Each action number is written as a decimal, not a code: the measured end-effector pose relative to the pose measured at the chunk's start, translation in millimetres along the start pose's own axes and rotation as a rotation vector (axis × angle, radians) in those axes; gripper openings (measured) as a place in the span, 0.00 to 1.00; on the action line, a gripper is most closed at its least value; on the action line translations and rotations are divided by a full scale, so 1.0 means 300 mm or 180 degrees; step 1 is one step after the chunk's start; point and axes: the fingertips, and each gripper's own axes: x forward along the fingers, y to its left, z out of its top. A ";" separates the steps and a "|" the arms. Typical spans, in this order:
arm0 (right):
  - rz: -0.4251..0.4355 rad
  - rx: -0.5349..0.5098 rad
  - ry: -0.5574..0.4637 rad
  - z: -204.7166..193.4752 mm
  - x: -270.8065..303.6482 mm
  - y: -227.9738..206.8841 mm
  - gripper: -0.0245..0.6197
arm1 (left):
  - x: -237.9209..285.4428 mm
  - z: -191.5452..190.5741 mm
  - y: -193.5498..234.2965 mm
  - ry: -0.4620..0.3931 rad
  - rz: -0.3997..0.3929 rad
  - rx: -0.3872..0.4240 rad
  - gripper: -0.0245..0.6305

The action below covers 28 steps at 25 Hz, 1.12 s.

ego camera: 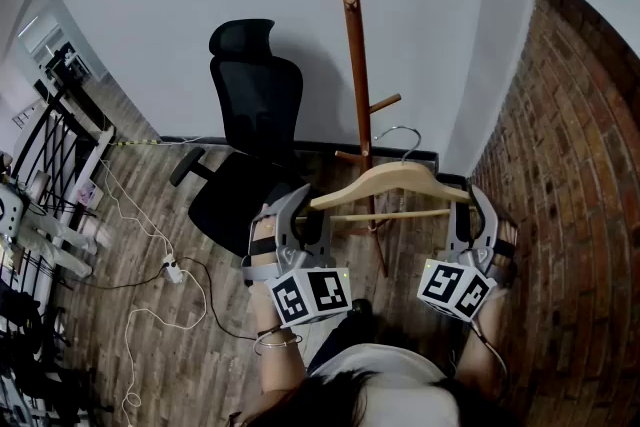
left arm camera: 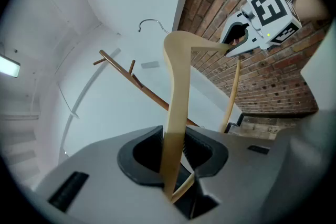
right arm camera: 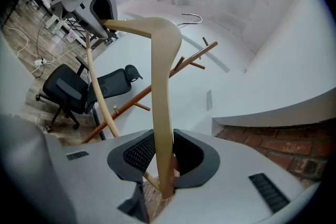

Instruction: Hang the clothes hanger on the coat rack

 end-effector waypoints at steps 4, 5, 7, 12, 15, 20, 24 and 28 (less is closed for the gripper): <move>-0.0013 0.0020 -0.0057 0.013 0.029 0.002 0.22 | 0.033 -0.013 0.011 0.0001 -0.0004 -0.0020 0.20; -0.0022 0.0015 -0.0057 0.014 0.038 0.007 0.22 | 0.043 -0.018 0.012 -0.0001 -0.0010 -0.0021 0.20; -0.0036 0.0008 -0.0038 0.015 0.058 0.016 0.22 | 0.064 -0.029 0.014 -0.0011 -0.0026 -0.0019 0.20; -0.0047 -0.0006 -0.0002 0.020 0.113 0.021 0.22 | 0.122 -0.041 0.024 -0.0021 -0.0063 -0.0024 0.20; -0.0058 -0.0017 -0.0003 0.034 0.144 0.024 0.22 | 0.152 -0.053 0.038 -0.0029 -0.0068 -0.0029 0.20; -0.0071 -0.0025 -0.0012 0.060 0.200 0.027 0.22 | 0.200 -0.072 0.063 -0.0031 -0.0063 -0.0044 0.20; -0.0081 -0.0030 -0.0013 0.078 0.245 0.034 0.22 | 0.240 -0.089 0.082 -0.0037 -0.0059 -0.0042 0.20; -0.0110 -0.0029 0.0010 0.098 0.286 0.031 0.22 | 0.281 -0.098 0.107 -0.0072 -0.0065 -0.0037 0.20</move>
